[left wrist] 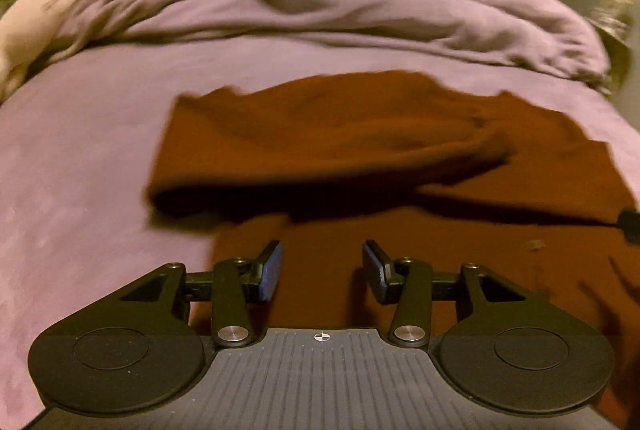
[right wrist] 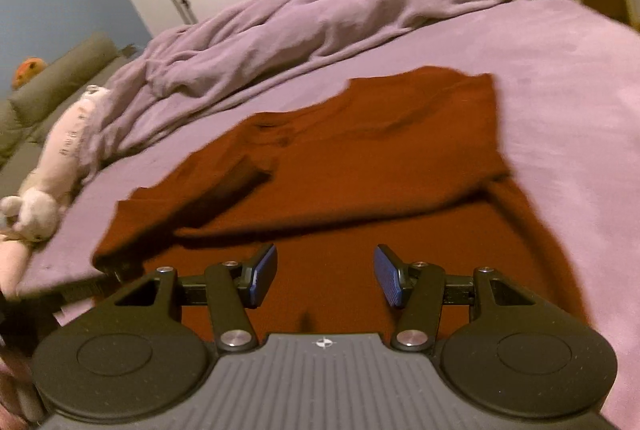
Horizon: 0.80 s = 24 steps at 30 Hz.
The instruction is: Fold small clothes
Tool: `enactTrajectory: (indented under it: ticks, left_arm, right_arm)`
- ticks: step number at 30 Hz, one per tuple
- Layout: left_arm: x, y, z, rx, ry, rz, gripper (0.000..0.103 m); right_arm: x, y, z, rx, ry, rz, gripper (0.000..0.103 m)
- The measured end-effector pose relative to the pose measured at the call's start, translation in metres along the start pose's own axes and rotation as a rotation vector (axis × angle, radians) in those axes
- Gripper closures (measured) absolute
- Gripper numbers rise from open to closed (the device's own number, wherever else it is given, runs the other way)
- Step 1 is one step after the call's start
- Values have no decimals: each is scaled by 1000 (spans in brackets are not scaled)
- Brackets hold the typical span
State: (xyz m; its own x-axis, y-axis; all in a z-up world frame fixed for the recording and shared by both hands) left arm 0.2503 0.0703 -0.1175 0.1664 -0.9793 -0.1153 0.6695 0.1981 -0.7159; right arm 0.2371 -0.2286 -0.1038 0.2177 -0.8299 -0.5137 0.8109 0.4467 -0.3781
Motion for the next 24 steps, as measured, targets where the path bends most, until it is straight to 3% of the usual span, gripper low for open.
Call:
enactTrajectory:
  ticks: [3, 6, 10, 13, 15, 16, 17, 18, 21, 24]
  left_arm:
    - [-12, 8, -10, -37, -29, 1, 51]
    - [-15, 5, -16, 1, 0, 2, 46]
    - [-10, -2, -24, 46, 43, 12, 41]
    - [-11, -1, -24, 55, 42, 7, 39]
    - [-12, -1, -23, 50, 39, 4, 38]
    - [-13, -1, -23, 47, 36, 2, 38]
    - [-14, -2, -22, 44, 34, 0, 37]
    - [-15, -3, -21, 41, 31, -1, 37]
    - [-20, -6, -19, 35, 8, -11, 36]
    - [-24, -7, -15, 37, -6, -6, 36]
  right_arm:
    - [-8, 33, 22, -15, 59, 86, 49]
    - [-10, 71, 44, -44, 188, 148, 49]
    - [-4, 110, 61, -84, 281, 114, 34]
    - [4, 130, 64, -107, 346, 75, 34]
    - [11, 143, 58, -148, 394, 47, 41]
    - [11, 144, 57, -147, 379, 34, 53]
    - [10, 143, 57, -145, 342, 24, 77]
    - [8, 140, 57, -151, 303, 36, 90]
    - [7, 121, 47, -171, 247, 95, 94]
    - [8, 107, 34, -207, 119, 62, 92]
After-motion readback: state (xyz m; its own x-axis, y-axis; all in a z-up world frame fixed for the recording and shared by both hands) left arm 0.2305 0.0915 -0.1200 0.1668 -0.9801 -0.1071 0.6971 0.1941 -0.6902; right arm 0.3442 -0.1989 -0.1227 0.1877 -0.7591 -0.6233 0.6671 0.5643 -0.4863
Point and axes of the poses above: each gripper's, at about its wrist camera, not at the fingertips, and y roughly the way its jaws point, x to its right, z to its top, the point moved 5 cm from there along y, roughly the way its jaws point, and after that the axes turned 14 degrees about z, right-handed, at the moved point
